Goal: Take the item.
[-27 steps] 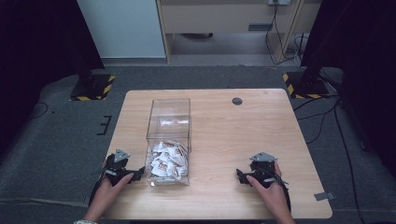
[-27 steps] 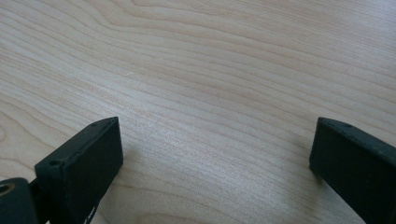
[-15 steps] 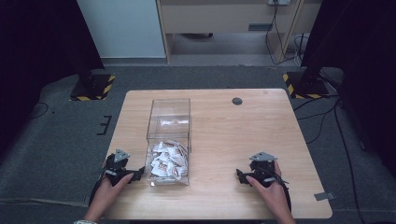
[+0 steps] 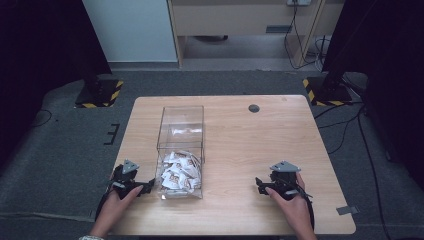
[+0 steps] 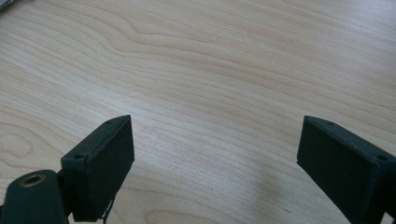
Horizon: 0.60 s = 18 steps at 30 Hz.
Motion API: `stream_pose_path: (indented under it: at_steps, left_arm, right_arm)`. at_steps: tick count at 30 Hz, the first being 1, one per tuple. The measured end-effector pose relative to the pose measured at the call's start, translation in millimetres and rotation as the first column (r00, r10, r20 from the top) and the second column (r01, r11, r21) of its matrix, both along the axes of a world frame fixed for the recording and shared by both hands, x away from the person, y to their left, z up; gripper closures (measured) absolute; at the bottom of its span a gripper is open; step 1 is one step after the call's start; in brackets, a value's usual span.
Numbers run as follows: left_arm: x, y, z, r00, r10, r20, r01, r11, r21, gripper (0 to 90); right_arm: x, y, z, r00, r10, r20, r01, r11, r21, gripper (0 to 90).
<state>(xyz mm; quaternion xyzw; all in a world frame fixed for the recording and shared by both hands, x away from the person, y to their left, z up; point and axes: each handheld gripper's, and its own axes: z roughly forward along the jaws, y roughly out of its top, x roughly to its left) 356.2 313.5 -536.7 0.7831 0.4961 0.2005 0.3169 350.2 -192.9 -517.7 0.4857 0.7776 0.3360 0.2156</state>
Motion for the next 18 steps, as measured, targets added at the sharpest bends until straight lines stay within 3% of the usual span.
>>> stream_pose_path:
  at_steps: [4, 18]
  left_arm:
    - [0.0, 0.0, 0.0, 1.0, 0.0, 0.0, 0.0, 1.0, 0.0, 0.0]
    - [0.0, 0.0, 0.0, 1.0, 0.0, 0.0, 0.0, 1.0, 0.0, 0.0]
  right_arm:
    - [-0.9, 1.1, -1.9, 0.9997, 0.016, -0.019, -0.016, 0.9999, -0.006, 11.1]
    - [-6.4, 10.6, 8.9, 0.9979, 0.063, -0.018, -0.063, 0.998, -0.002, 16.1]
